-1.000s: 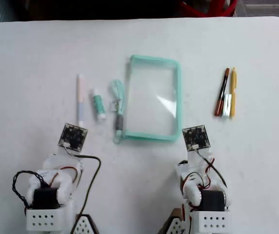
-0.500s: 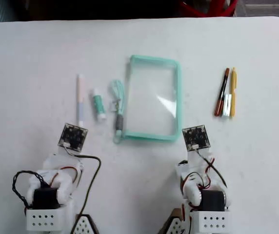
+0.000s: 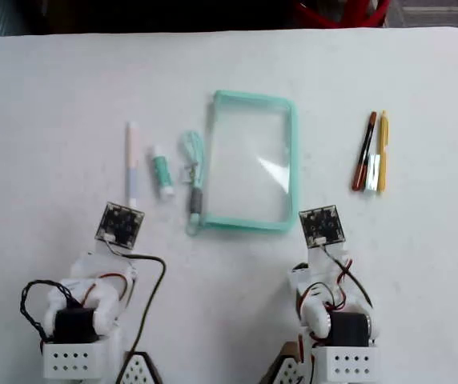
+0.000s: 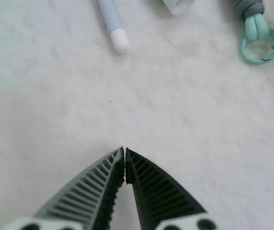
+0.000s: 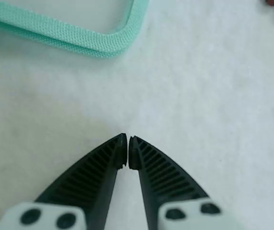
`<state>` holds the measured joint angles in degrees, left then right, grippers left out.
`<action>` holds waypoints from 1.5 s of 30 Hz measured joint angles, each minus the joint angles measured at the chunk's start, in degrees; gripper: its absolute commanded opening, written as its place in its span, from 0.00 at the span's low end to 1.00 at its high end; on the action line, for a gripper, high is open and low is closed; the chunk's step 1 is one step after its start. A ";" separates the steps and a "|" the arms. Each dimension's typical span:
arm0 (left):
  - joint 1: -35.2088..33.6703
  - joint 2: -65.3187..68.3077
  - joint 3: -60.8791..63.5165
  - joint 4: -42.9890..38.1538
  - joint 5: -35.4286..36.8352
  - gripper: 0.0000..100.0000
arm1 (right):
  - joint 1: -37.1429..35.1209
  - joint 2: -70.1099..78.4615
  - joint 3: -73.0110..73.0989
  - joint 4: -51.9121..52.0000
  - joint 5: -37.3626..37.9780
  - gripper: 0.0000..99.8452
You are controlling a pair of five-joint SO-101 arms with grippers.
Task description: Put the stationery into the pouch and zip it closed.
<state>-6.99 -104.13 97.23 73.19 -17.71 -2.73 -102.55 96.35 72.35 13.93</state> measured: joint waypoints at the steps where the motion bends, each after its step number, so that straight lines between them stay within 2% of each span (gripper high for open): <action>1: 0.00 0.00 0.00 0.00 0.00 0.02 | 0.00 0.00 0.00 0.00 0.00 0.02; 12: 0.00 0.00 0.00 0.00 0.00 0.02 | -1.67 0.00 0.00 -1.32 0.00 0.02; 19: 0.00 0.44 -2.29 -1.05 0.00 0.02 | -3.34 0.00 -0.97 -20.04 0.00 0.02; 23: 0.00 0.44 -6.68 -5.54 0.00 0.02 | -3.60 0.00 -1.14 -33.41 0.00 0.02; 26: 0.00 0.44 -8.62 -10.90 0.00 0.02 | -3.60 0.18 -0.09 -39.21 0.00 0.02; 31: 0.00 0.09 -7.74 -21.10 0.00 0.02 | -3.60 0.26 0.00 -36.57 0.79 0.02; 34: -0.09 0.53 -3.60 -26.11 -1.14 0.02 | -3.52 0.26 0.00 -35.52 6.15 0.02; 37: -4.04 0.44 -1.76 -29.98 -2.37 0.02 | -3.60 0.26 0.00 -35.78 10.29 0.02; 41: -11.43 0.53 -1.41 -33.67 4.04 0.02 | -7.74 0.26 -1.49 -35.96 10.29 0.05; 45: -17.49 0.53 -1.41 -35.69 9.67 0.02 | -16.70 0.18 -8.18 -30.33 10.29 0.06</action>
<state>-24.48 -103.60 95.82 37.49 -8.04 -19.43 -102.37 88.18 42.02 24.22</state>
